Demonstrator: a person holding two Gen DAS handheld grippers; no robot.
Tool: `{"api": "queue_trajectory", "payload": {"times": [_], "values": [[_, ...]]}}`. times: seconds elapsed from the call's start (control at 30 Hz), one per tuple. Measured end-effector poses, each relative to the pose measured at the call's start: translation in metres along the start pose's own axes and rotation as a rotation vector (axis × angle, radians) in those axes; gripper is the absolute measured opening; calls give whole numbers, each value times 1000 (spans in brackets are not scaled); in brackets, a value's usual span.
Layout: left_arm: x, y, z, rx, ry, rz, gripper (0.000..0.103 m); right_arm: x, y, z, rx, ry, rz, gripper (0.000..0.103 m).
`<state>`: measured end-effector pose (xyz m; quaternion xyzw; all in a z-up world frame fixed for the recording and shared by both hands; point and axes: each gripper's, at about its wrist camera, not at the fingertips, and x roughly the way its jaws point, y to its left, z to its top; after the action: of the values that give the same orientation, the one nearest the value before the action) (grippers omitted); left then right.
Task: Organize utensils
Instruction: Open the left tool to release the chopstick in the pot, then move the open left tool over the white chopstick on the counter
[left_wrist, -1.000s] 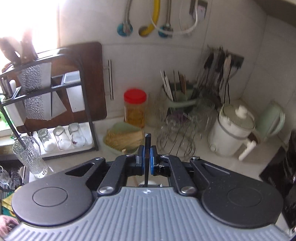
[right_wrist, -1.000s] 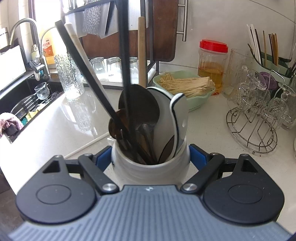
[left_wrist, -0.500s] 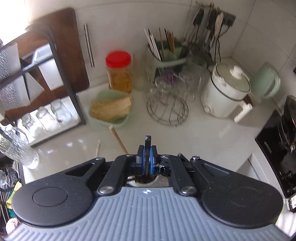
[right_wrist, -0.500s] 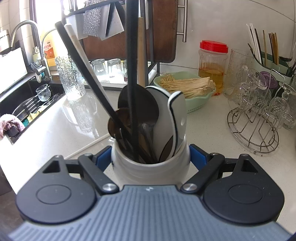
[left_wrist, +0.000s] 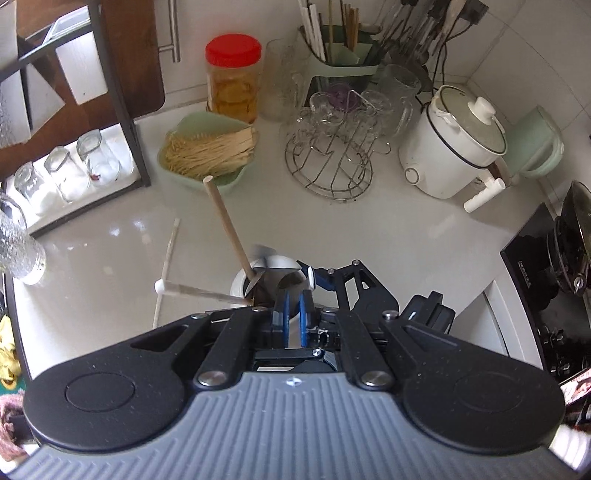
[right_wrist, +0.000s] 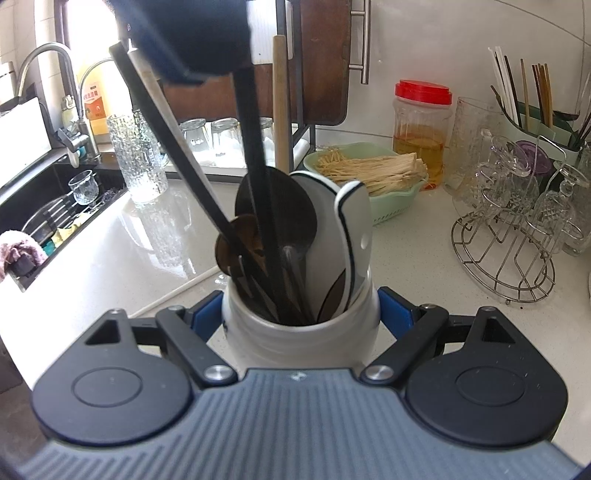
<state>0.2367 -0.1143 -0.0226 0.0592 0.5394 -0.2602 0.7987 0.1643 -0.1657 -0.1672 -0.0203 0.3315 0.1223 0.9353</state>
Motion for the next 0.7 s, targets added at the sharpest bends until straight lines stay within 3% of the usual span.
{"api": "queue_trajectory", "payload": {"times": [0.13,0.3,0.7], "values": [[-9,1,0,-1,-39,-12,7,0,2,-1,7,-4,-13,90],[-35,11,-2,-11,-141,-13,23,0,5,-1,18,-5,-30,90],[-93,86,-17,-81,-388,46,25,1,9,-1,44,-3,-63,90]]}}
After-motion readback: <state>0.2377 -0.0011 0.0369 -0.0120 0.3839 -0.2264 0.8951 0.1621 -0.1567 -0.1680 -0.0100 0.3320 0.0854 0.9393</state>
